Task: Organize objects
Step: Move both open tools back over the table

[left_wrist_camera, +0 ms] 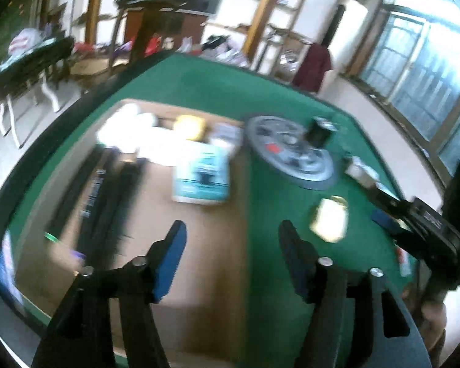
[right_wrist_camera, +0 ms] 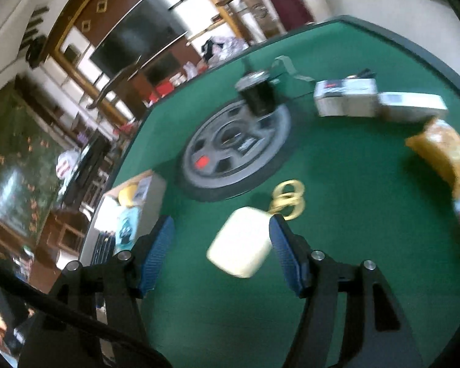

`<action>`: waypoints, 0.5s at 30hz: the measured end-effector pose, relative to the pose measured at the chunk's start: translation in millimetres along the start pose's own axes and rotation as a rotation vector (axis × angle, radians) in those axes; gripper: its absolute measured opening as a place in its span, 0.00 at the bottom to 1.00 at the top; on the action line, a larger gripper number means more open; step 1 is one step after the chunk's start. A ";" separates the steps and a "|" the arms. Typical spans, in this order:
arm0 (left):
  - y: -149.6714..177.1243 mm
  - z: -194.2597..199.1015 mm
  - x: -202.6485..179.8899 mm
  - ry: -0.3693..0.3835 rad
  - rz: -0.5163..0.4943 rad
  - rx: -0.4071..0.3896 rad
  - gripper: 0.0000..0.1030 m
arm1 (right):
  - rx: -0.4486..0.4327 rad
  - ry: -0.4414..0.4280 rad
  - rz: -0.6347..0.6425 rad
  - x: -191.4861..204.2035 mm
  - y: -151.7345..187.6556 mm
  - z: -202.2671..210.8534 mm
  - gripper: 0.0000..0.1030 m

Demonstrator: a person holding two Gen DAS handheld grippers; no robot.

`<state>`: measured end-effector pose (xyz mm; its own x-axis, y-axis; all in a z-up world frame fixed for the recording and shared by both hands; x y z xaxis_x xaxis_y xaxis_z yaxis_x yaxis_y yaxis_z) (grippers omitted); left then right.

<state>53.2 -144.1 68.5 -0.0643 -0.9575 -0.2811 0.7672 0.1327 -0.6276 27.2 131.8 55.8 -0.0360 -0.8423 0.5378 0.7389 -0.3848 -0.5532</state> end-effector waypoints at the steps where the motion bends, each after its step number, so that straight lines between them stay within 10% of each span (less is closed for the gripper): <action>1: 4.7 0.9 -18.0 0.009 -0.036 -0.004 0.58 | -0.015 0.006 -0.006 -8.9 -4.8 7.4 0.62; 10: 25.8 -14.2 -120.7 0.114 -0.252 0.108 0.58 | -0.290 0.204 0.002 -99.3 -71.5 88.0 0.70; 15: 43.7 -33.3 -165.6 0.041 -0.370 0.134 0.58 | -0.340 0.202 -0.128 -163.0 -88.2 103.8 0.72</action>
<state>76.2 28.8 63.4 -0.3755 -0.9230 -0.0842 0.7635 -0.2566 -0.5927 37.7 342.2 83.0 -0.2695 -0.8238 0.4987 0.4568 -0.5653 -0.6869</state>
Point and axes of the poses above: each gripper's, at about its wrist camera, not at the fingertips, and z roughly against the way its jaws point, x to its left, y to its underside, the point moved 1 cm from there along -z, roughly the way its jaws point, and after that the axes turned 1 degree about x, right-handed, at the moved point
